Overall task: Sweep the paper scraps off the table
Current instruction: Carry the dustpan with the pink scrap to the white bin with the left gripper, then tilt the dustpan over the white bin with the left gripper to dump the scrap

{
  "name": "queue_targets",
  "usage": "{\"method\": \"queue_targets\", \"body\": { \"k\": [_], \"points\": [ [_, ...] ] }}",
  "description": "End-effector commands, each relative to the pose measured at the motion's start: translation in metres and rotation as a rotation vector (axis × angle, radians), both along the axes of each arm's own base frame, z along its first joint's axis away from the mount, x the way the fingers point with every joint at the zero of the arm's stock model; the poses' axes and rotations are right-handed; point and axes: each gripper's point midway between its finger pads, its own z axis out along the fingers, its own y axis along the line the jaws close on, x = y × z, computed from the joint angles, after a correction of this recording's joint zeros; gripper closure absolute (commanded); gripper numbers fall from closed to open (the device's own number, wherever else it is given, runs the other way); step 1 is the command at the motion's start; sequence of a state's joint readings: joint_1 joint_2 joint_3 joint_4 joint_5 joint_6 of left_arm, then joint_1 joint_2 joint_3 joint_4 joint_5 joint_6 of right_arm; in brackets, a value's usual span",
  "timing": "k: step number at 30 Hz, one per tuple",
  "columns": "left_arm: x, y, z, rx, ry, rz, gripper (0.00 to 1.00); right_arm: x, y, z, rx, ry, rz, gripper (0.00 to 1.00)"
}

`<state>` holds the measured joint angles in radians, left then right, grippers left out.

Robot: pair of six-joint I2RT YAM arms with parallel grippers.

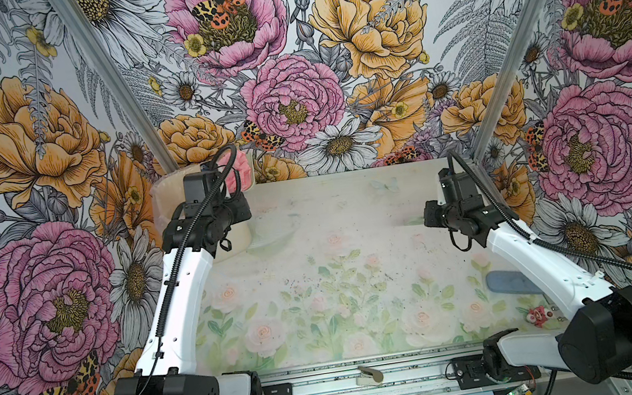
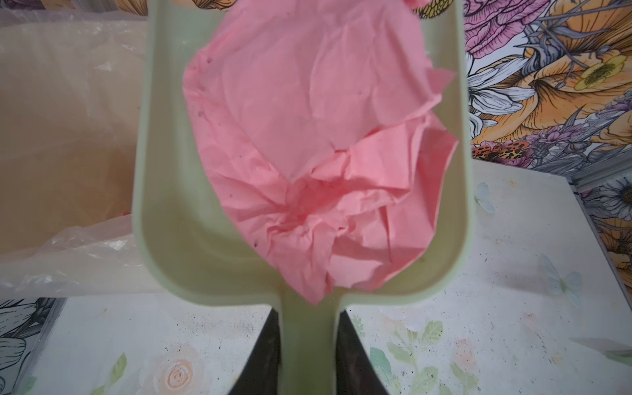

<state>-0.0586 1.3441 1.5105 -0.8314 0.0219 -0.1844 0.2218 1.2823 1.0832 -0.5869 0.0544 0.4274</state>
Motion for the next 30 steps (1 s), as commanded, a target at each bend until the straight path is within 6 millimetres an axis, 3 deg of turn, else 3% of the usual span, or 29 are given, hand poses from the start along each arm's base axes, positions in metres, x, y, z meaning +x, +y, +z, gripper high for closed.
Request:
{"method": "queue_targets", "body": {
  "k": [1, 19, 30],
  "points": [
    [0.01, -0.004, 0.011, -0.124, -0.024, -0.058, 1.0, 0.001, -0.001, 0.0, 0.01, -0.005, -0.006, 1.0],
    [0.041, 0.039, 0.005, -0.496, -0.072, -0.053, 1.0, 0.002, 0.0, 0.002, 0.008, -0.009, -0.004, 1.0],
    [0.047, 0.048, 0.007, -0.722, -0.139, -0.074, 1.0, 0.001, -0.001, -0.001, 0.002, -0.004, -0.006, 1.0]
  ]
}}
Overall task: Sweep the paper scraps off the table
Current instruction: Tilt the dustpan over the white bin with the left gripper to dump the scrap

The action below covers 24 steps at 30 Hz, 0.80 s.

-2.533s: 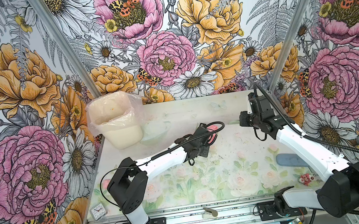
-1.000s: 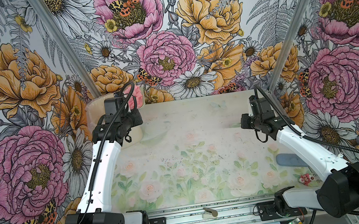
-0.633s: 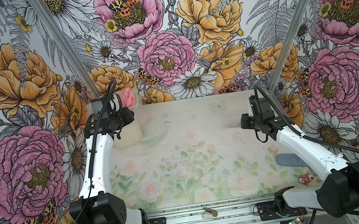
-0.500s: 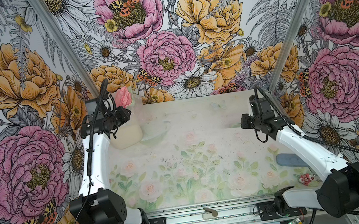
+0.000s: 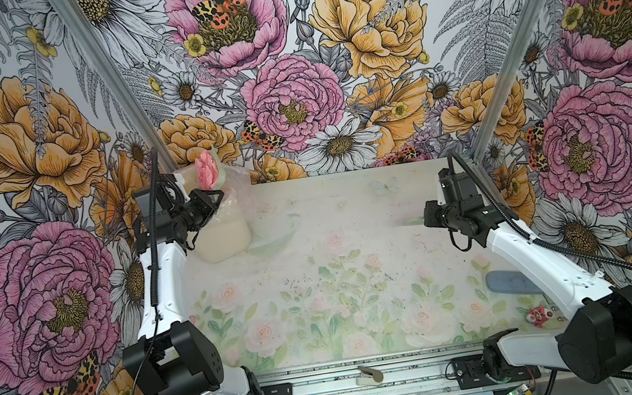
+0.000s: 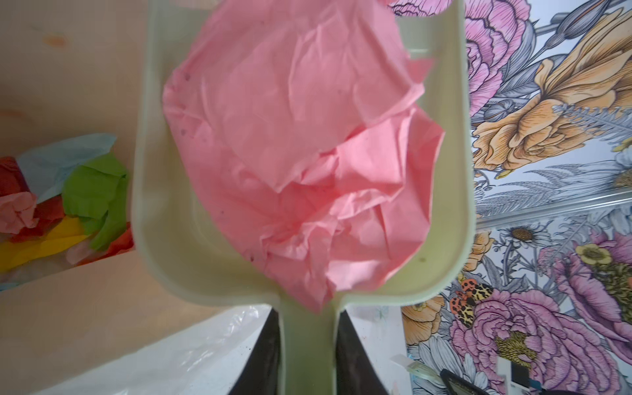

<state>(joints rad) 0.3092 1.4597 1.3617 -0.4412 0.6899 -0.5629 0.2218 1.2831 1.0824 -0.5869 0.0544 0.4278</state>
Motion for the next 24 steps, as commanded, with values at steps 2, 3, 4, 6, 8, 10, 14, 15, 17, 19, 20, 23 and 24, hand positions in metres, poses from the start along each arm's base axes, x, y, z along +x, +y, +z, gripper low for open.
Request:
{"method": "queue_targets", "body": {
  "k": [2, 3, 4, 6, 8, 10, 14, 15, 17, 19, 20, 23, 24],
  "points": [
    [0.003, -0.002, 0.021, -0.079, -0.083, -0.031, 1.0, 0.001, -0.001, 0.0, 0.004, -0.007, -0.005, 1.0],
    [0.002, -0.002, 0.022, -0.081, -0.084, -0.03, 1.0, 0.001, -0.001, 0.0, 0.003, -0.006, -0.005, 1.0],
    [0.002, -0.002, 0.022, -0.086, -0.086, -0.032, 1.0, 0.001, -0.002, 0.0, 0.001, -0.007, -0.006, 1.0],
    [0.001, -0.001, 0.024, -0.113, -0.096, -0.035, 1.0, 0.001, -0.002, 0.0, 0.001, -0.008, -0.006, 1.0],
    [0.001, 0.0, 0.027, -0.151, -0.111, -0.038, 1.0, 0.001, -0.002, 0.001, 0.003, -0.011, -0.008, 1.0],
    [0.0, 0.002, 0.028, -0.174, -0.116, -0.036, 1.0, 0.001, -0.002, 0.0, 0.001, -0.007, -0.006, 1.0],
    [-0.001, 0.002, 0.029, -0.183, -0.116, -0.036, 1.0, 0.0, -0.002, -0.001, 0.0, -0.006, -0.006, 1.0],
    [-0.001, 0.001, 0.03, -0.188, -0.118, -0.041, 1.0, 0.0, -0.002, 0.0, -0.001, -0.008, -0.005, 1.0],
    [-0.001, 0.001, 0.032, -0.208, -0.125, -0.048, 1.0, -0.001, -0.003, -0.001, -0.001, -0.006, -0.006, 1.0],
    [0.0, -0.001, 0.033, -0.242, -0.134, -0.058, 1.0, -0.001, -0.002, -0.001, 0.0, -0.006, -0.007, 1.0],
    [0.0, -0.002, 0.034, -0.262, -0.139, -0.065, 1.0, -0.001, -0.002, 0.0, 0.001, -0.007, -0.006, 1.0],
    [0.002, -0.003, 0.036, -0.305, -0.152, -0.079, 1.0, 0.0, -0.002, 0.002, -0.002, -0.013, -0.004, 1.0],
    [0.002, -0.003, 0.035, -0.316, -0.153, -0.08, 1.0, 0.0, -0.003, 0.002, -0.005, -0.014, -0.002, 1.0]
  ]
}}
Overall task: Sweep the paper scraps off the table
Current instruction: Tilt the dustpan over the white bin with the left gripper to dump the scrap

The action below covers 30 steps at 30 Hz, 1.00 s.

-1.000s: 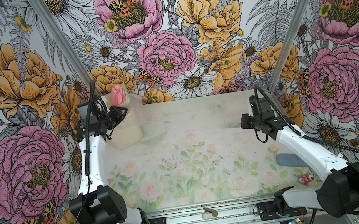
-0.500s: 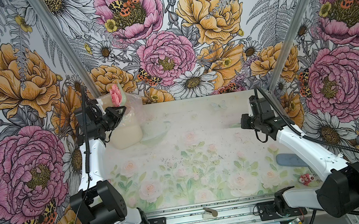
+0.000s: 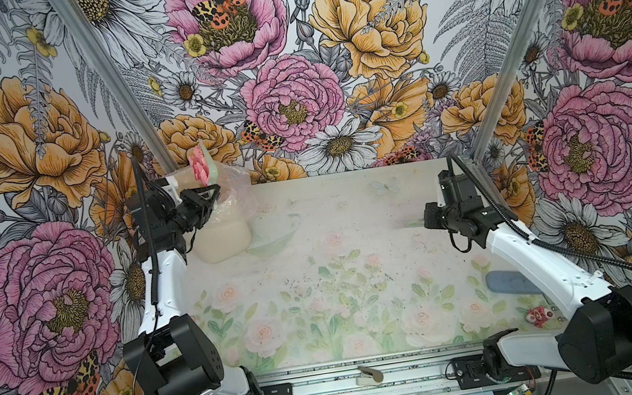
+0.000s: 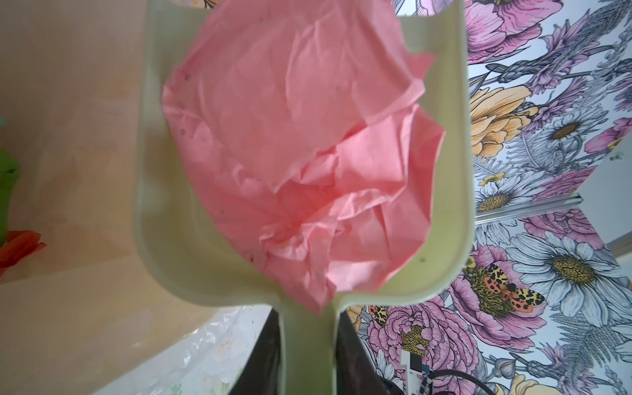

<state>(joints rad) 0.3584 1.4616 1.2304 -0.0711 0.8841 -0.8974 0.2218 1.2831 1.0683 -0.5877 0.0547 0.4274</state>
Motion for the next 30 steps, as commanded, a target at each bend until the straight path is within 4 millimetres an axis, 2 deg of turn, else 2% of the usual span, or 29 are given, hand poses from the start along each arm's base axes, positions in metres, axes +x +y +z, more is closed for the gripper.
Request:
{"method": "queue_targets", "body": {
  "k": [1, 9, 24, 30],
  "points": [
    [-0.002, -0.003, 0.016, -0.049, -0.062, -0.032, 1.0, 0.003, -0.002, 0.01, -0.006, -0.032, 0.003, 1.0],
    [-0.003, -0.005, 0.015, -0.12, -0.07, -0.051, 1.0, 0.01, 0.001, 0.022, -0.011, -0.059, 0.023, 1.0],
    [0.001, -0.001, 0.043, -0.466, -0.242, -0.159, 1.0, 0.009, 0.001, 0.02, -0.018, -0.055, 0.029, 1.0],
    [0.0, 0.002, 0.041, -0.504, -0.258, -0.167, 1.0, 0.01, 0.002, 0.018, -0.015, -0.049, 0.031, 1.0]
  ]
}}
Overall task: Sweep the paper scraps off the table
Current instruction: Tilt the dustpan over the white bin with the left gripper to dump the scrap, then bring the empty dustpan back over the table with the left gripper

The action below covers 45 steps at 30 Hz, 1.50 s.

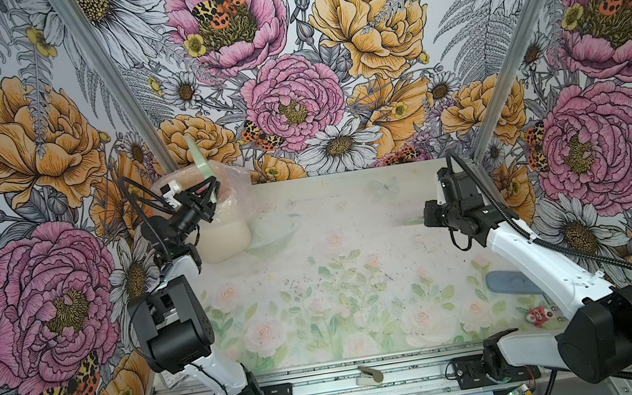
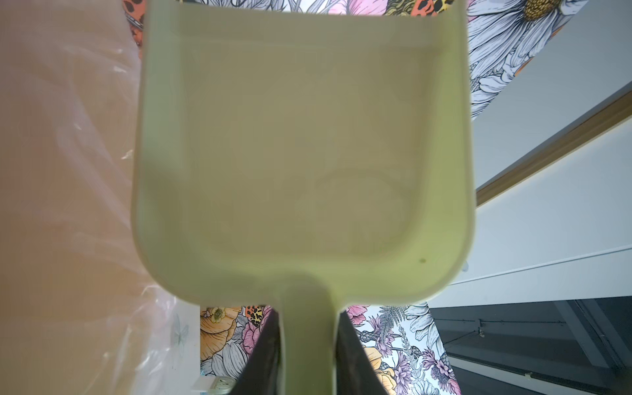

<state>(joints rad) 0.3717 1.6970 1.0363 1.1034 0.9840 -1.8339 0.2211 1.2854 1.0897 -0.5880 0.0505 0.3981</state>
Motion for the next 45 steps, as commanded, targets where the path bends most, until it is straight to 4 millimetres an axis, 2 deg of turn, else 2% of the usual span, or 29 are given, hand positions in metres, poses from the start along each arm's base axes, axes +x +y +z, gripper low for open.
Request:
{"method": "queue_targets", "body": {
  "k": [1, 15, 18, 20, 24, 26, 30, 40, 45],
  "points": [
    [-0.015, 0.002, 0.021, -0.001, -0.095, 0.002, 1.0, 0.006, 0.0, 0.01, 0.0, -0.027, 0.007, 1.0],
    [-0.022, -0.001, 0.021, 0.068, -0.088, 0.014, 1.0, 0.009, 0.002, 0.012, 0.008, -0.03, 0.011, 1.0],
    [-0.026, -0.005, 0.023, 0.131, -0.109, 0.022, 1.0, 0.009, 0.003, 0.013, 0.01, -0.033, 0.012, 1.0],
    [-0.03, -0.013, 0.023, 0.198, -0.123, 0.014, 1.0, 0.01, 0.002, 0.014, 0.009, -0.035, 0.01, 1.0],
    [-0.034, -0.029, 0.006, 0.355, -0.07, 0.019, 1.0, 0.01, 0.001, 0.015, 0.002, -0.035, 0.006, 1.0],
    [-0.037, -0.038, -0.01, 0.469, 0.012, 0.035, 1.0, 0.01, 0.0, 0.016, -0.003, -0.033, 0.005, 1.0],
    [-0.051, -0.055, -0.022, 0.743, 0.08, 0.082, 1.0, 0.009, -0.002, 0.017, -0.014, -0.036, 0.0, 1.0],
    [-0.079, -0.088, -0.042, 0.965, 0.173, 0.17, 1.0, 0.007, -0.006, 0.015, -0.033, -0.028, -0.017, 1.0],
    [-0.094, -0.109, -0.054, 1.013, 0.23, 0.195, 1.0, 0.005, -0.015, 0.016, -0.051, -0.046, -0.057, 1.0]
  ]
}}
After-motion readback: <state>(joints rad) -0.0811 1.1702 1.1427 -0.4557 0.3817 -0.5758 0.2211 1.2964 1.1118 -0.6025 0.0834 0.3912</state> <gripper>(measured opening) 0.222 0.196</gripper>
